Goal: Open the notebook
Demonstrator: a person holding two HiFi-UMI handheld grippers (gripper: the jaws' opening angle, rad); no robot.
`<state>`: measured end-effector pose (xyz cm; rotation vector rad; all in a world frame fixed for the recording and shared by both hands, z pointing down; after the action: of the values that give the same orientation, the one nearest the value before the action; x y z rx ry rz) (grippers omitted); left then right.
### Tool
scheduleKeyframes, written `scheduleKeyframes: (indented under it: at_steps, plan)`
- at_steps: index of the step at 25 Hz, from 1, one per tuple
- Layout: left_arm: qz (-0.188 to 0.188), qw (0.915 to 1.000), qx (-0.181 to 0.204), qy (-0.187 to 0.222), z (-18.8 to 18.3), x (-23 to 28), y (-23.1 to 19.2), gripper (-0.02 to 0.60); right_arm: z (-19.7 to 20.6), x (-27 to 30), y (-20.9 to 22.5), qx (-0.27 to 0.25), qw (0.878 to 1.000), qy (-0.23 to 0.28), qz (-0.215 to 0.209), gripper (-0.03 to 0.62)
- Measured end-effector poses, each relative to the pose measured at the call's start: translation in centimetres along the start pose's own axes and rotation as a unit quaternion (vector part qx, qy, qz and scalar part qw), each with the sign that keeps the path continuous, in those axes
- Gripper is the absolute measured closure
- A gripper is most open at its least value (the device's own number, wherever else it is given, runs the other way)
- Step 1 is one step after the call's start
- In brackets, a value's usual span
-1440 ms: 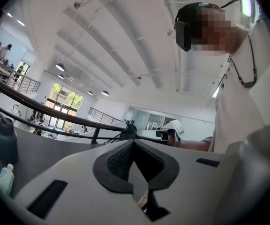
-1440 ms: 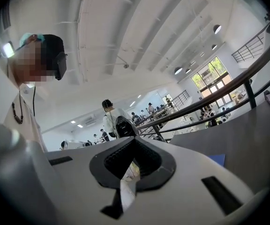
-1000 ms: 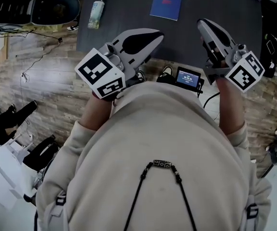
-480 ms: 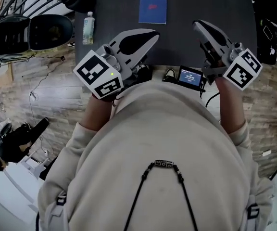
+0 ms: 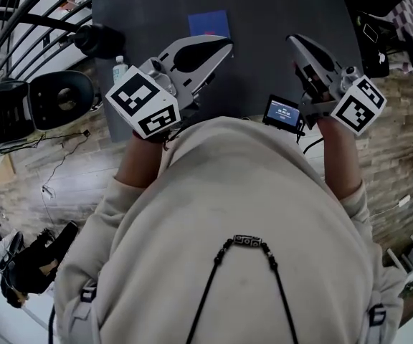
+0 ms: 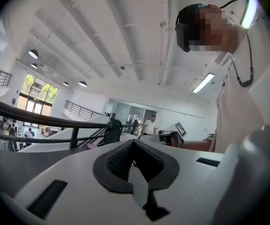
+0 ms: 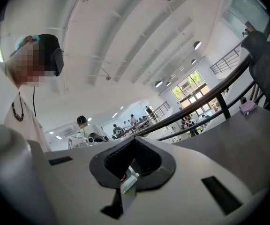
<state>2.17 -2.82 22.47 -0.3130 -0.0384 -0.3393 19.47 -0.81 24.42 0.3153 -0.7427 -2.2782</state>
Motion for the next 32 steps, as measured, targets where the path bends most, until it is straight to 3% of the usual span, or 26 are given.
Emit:
scheduleKeyframes:
  at_steps: [9, 16, 24, 29, 32]
  plan:
    - [0.055, 0.9974, 0.020, -0.044, 2.9, 0.5, -4.4, 0.577, 0.1, 3.3, 1.7, -0.003, 0.998, -0.020, 0.063, 0.579]
    - [0.056, 0.9967, 0.014, -0.057, 4.0, -3.4, -8.1, 0.577, 1.2, 6.1, -0.3, 0.006, 0.993, -0.047, 0.104, 0.579]
    - [0.017, 0.9974, 0.017, -0.068, 4.2, -4.3, -9.5, 0.577, 0.8, 9.6, 0.4, -0.009, 0.994, -0.083, 0.065, 0.579]
    - [-0.028, 0.9984, -0.013, -0.046, 3.0, -5.3, -9.2, 0.577, 0.0, 11.1, 0.8, -0.023, 0.995, -0.096, 0.020, 0.579]
    - [-0.060, 0.9965, -0.025, -0.051, 3.4, -5.7, -9.9, 0.577, -0.2, 11.8, 2.6, -0.014, 0.996, -0.089, 0.016, 0.579]
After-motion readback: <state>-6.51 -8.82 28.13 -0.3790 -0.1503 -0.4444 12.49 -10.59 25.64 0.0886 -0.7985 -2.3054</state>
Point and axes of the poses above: the fingertips, and each gripper's own axes: x forward along the fingers, y to its right, z out of its underside, the point moved 4 cm from there along -x, backward along the fingers, and after that the axes turned 5 degrees about -z, right-handed, at the moved point
